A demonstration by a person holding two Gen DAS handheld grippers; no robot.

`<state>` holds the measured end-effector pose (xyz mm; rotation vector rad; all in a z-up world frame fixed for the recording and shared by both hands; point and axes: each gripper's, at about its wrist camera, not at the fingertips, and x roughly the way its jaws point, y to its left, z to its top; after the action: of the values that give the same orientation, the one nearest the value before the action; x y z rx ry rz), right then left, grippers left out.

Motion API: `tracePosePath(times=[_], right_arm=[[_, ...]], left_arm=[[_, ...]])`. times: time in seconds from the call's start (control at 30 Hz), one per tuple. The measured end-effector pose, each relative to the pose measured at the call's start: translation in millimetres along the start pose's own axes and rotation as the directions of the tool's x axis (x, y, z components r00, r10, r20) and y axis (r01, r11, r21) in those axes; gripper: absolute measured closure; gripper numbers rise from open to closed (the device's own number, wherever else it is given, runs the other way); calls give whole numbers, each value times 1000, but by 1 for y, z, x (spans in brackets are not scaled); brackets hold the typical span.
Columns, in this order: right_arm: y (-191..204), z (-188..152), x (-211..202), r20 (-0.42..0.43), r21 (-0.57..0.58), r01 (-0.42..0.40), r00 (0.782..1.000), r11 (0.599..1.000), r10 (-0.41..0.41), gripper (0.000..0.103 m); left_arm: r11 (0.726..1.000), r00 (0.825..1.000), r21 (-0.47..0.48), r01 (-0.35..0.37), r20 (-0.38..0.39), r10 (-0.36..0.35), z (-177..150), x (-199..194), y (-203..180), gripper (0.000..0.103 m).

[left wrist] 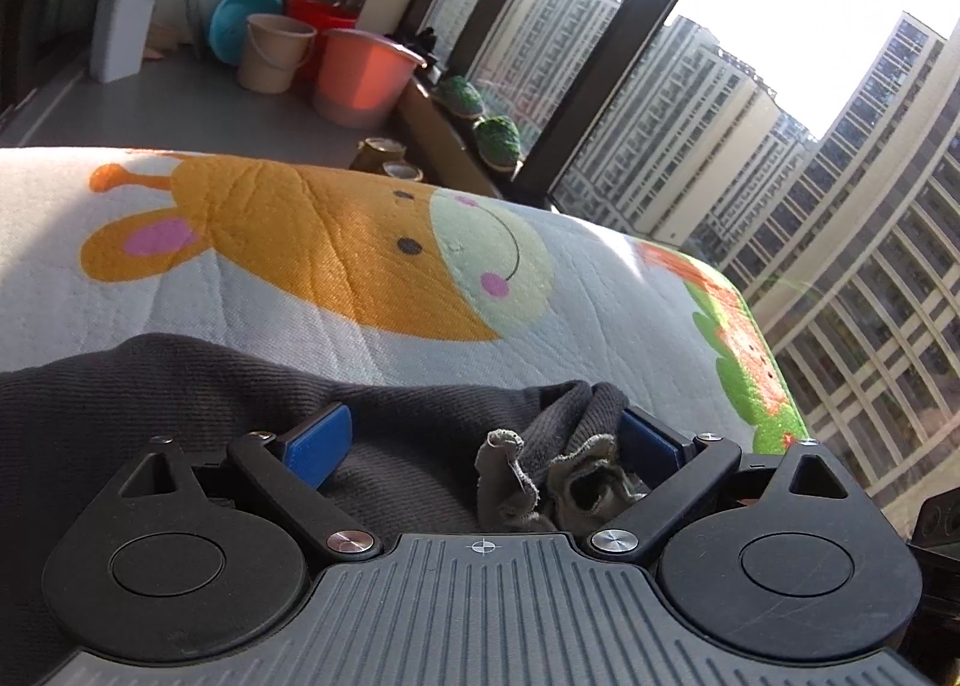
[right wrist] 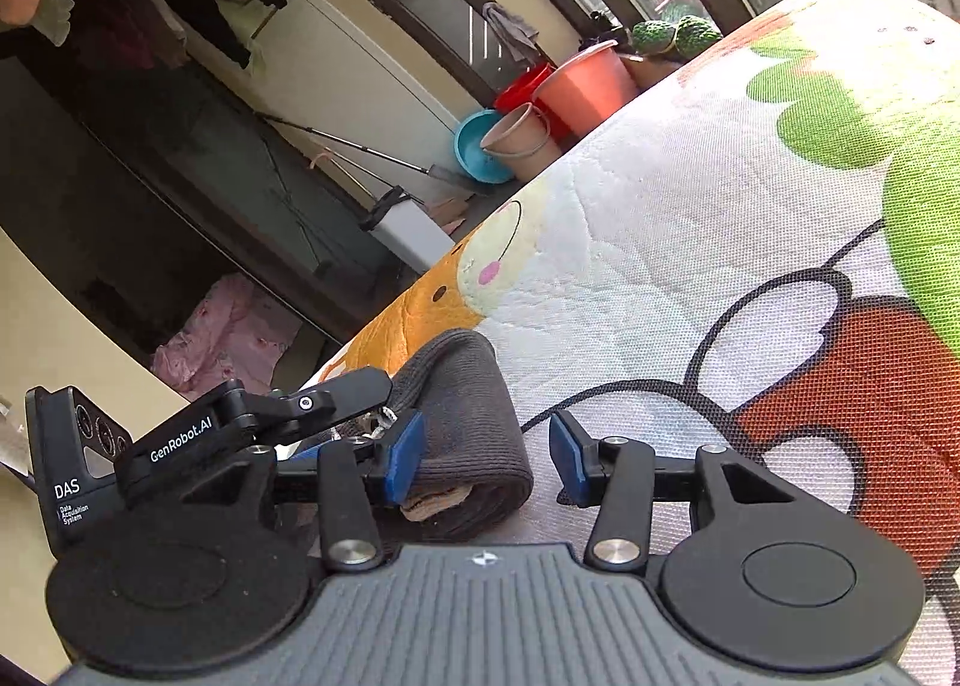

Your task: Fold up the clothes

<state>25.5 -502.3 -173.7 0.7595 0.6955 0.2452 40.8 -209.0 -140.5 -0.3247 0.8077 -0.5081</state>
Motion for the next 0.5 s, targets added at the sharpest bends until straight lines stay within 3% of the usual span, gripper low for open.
tracePosePath(times=[0.07, 0.17, 0.23, 0.3, 0.37, 0.43, 0.47, 0.5], right_arm=[[9, -9, 15, -16, -32, 19, 1000, 999, -20, 52], [35, -13, 25, -5, -159, 91, 996, 983, -93, 64], [58, -18, 18, 32, -269, 132, 991, 954, -129, 70], [85, -26, 15, 87, -410, 200, 980, 890, -180, 70], [112, -42, 20, 166, -573, 286, 958, 768, -232, 70], [139, -63, 29, 255, -708, 362, 932, 606, -258, 70], [150, -78, 34, 299, -766, 391, 919, 510, -255, 70], [156, -90, 39, 315, -799, 395, 917, 453, -244, 70]], left_arm=[[999, 1000, -41, 29, 7, -28, 1, -4, 7, 5], [996, 999, -81, 35, 31, -33, 2, -17, 20, 5], [994, 999, -101, 28, 46, -23, 3, -29, 29, 5], [992, 998, -123, 18, 64, -10, 6, -42, 38, 5], [989, 997, -148, 6, 74, 5, 9, -54, 47, 5], [989, 998, -149, 5, 64, 4, 12, -63, 50, 8], [991, 999, -136, 10, 54, -2, 12, -67, 49, 15], [992, 999, -124, 16, 44, -10, 13, -71, 48, 39]])
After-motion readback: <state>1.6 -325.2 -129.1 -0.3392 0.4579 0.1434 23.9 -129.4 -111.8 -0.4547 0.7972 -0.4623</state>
